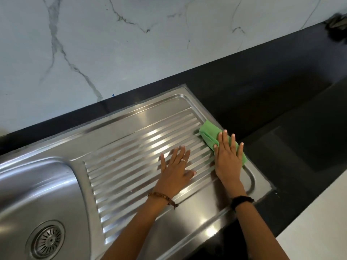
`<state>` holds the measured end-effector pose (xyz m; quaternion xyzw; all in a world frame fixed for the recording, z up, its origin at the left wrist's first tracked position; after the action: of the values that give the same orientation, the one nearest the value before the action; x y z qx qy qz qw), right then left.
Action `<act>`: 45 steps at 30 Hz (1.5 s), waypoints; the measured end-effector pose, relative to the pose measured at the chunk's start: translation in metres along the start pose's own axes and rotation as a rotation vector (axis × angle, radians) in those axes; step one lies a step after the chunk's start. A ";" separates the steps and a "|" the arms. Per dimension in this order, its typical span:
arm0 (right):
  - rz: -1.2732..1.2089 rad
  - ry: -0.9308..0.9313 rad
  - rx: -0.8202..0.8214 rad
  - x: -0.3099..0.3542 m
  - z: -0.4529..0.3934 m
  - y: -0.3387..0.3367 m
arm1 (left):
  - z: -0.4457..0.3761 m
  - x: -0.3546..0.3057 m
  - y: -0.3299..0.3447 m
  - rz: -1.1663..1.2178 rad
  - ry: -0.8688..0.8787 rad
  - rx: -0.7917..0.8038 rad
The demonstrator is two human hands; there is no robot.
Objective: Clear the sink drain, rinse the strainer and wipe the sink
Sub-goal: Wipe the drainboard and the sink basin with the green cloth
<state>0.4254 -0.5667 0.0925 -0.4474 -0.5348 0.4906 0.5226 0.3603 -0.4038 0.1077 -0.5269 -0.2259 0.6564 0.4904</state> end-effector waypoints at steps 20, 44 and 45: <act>0.149 -0.217 0.045 -0.005 -0.009 -0.006 | 0.046 -0.025 0.051 -0.059 0.146 0.054; -0.107 -0.088 0.107 -0.029 0.122 -0.007 | 0.101 0.030 0.047 0.019 0.064 0.000; -0.131 -0.073 0.110 -0.024 0.124 -0.008 | 0.106 0.033 0.045 0.045 0.065 -0.008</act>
<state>0.3027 -0.5982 0.1006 -0.3638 -0.5539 0.4999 0.5576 0.2467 -0.3702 0.0916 -0.5550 -0.2007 0.6489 0.4803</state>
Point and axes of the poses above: each hand's wrist, its own z-axis away from the middle knuckle, its own y-axis out of the palm, x = y × z, the point moved 5 cm from there along -z, towards the middle knuckle, and after that the axes turned 4 degrees about x, right-handed, at the moved point
